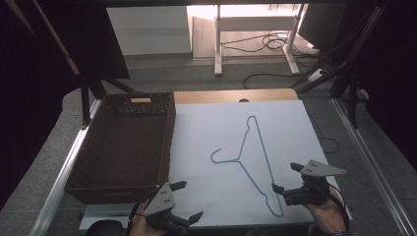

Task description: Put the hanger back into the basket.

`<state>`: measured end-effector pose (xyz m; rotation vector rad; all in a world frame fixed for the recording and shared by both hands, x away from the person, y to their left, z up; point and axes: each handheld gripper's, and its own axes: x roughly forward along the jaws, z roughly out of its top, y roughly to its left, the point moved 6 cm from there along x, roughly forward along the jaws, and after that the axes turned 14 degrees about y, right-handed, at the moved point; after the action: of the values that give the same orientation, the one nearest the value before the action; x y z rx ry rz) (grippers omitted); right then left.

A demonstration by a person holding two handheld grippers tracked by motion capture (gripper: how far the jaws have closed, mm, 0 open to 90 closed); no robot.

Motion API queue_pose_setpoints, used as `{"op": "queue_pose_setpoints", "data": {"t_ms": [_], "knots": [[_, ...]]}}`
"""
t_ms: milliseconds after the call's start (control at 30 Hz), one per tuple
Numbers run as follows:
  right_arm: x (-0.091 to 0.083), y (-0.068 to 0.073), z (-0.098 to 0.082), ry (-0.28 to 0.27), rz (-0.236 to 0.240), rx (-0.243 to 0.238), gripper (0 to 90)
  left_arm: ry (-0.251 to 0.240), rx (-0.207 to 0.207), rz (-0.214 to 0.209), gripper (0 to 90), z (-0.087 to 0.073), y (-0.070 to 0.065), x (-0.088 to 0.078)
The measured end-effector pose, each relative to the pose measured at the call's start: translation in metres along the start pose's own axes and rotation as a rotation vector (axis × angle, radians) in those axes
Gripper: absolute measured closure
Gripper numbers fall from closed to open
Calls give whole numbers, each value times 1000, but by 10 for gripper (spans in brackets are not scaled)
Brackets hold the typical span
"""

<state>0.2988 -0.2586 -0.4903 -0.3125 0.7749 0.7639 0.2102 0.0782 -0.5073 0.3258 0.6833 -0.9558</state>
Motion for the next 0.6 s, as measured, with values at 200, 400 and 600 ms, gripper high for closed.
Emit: {"op": "queue_pose_setpoints", "data": {"t_ms": [200, 400, 600], "knots": [[1, 1, -1, 5, 6, -1, 8, 8, 12, 1, 37, 1, -1, 2], [2, 2, -2, 17, 7, 0, 11, 30, -17, -8, 30, 0, 1, 4], [2, 1, -3, 20, 10, 6, 20, 38, -14, -13, 25, 1, 0, 5]]}}
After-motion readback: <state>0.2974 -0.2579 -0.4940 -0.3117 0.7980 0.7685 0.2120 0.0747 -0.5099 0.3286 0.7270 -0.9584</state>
